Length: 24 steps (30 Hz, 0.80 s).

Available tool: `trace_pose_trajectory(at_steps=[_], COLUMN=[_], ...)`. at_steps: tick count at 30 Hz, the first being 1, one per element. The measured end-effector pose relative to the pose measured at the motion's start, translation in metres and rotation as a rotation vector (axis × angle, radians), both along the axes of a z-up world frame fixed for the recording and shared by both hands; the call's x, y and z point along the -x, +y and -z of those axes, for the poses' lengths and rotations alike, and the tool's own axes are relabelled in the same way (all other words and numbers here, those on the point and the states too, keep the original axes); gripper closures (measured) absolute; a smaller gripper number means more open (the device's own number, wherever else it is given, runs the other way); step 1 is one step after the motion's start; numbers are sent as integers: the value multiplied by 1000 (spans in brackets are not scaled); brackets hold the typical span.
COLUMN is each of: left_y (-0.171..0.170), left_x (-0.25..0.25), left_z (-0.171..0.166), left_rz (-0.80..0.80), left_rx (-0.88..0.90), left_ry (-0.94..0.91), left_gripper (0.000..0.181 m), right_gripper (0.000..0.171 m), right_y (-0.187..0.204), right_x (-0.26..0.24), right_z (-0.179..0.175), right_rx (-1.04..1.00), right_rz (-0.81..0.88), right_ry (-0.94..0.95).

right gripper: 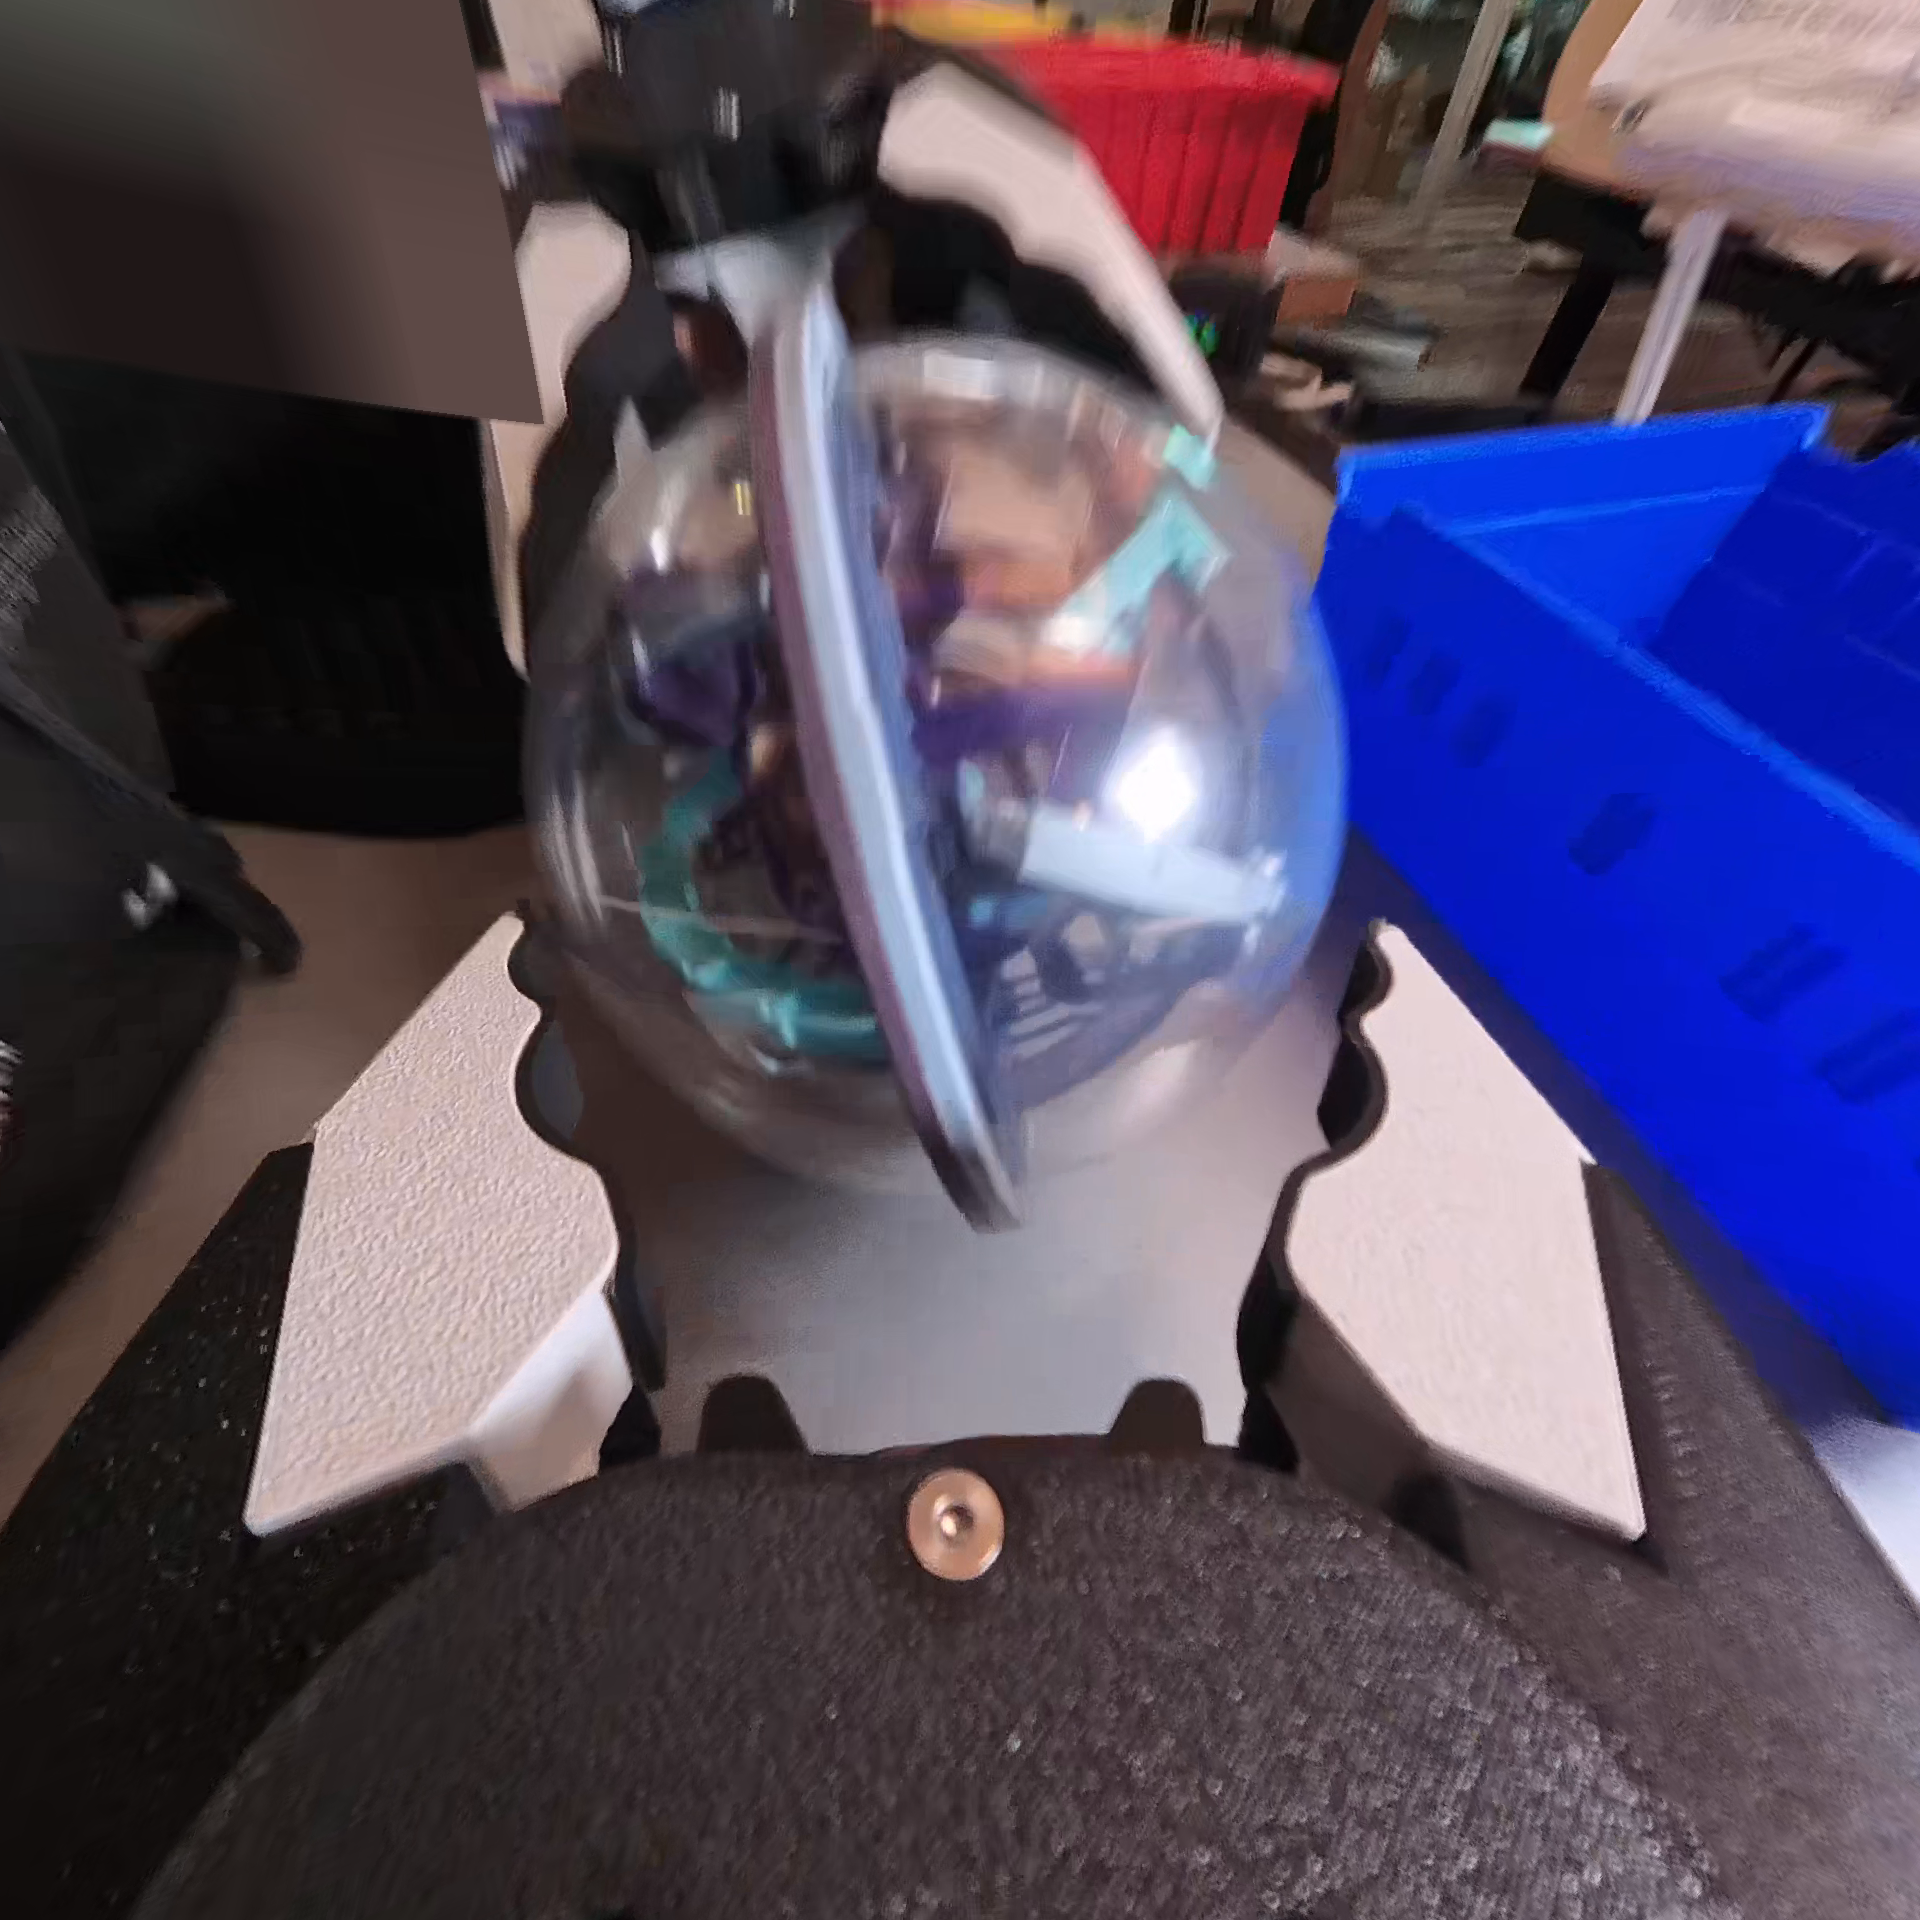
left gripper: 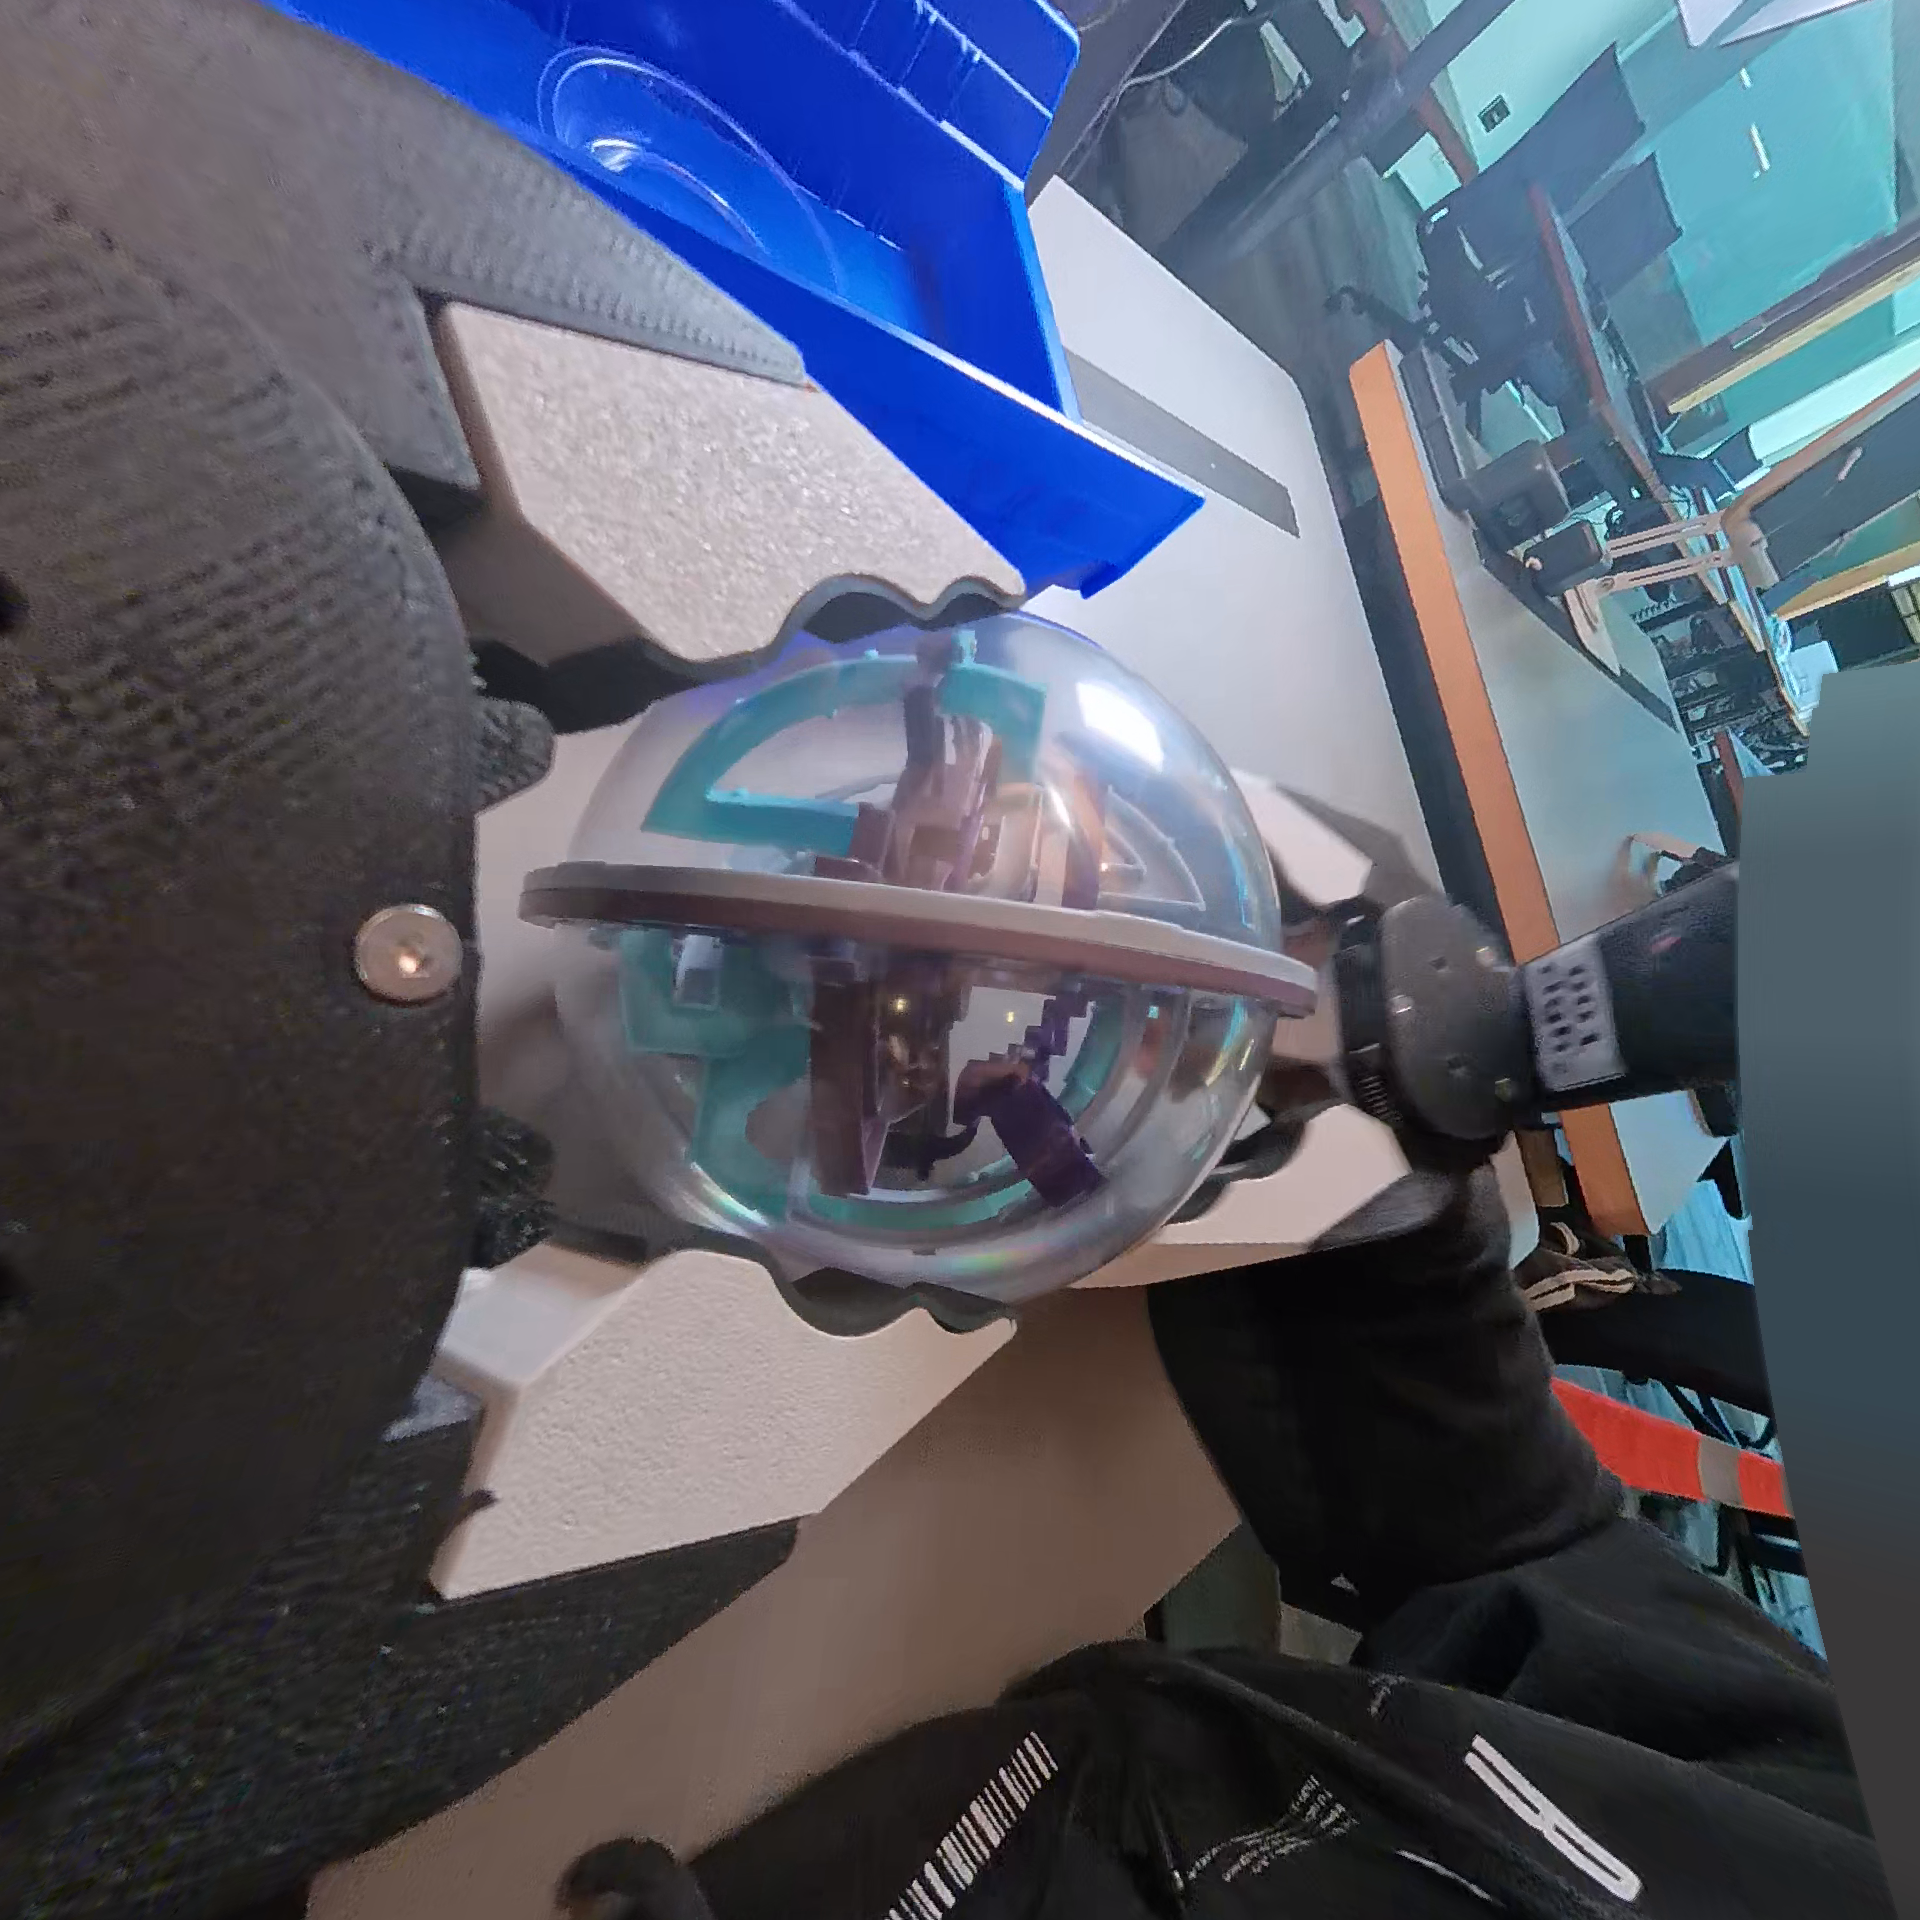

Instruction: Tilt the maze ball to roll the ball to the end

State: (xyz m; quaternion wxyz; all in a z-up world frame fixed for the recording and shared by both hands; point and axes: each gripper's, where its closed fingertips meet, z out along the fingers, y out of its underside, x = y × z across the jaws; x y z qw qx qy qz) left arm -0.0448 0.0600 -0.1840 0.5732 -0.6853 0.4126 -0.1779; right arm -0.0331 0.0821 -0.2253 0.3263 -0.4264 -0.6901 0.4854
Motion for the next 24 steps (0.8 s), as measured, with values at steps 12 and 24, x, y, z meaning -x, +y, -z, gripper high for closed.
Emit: trace_pose_trajectory(at_steps=[12,24], left_y=[5,4], left_x=[-7,-7], left_z=[-30,31], left_rz=[-39,46], left_rx=[66,215], left_ry=[-243,-293], left_gripper=[59,36], right_gripper=[34,34], right_y=[-1,-1], right_x=[-13,-21], right_z=[-18,7], right_rx=[-43,45], right_rz=[-19,-110], right_ry=[79,11])
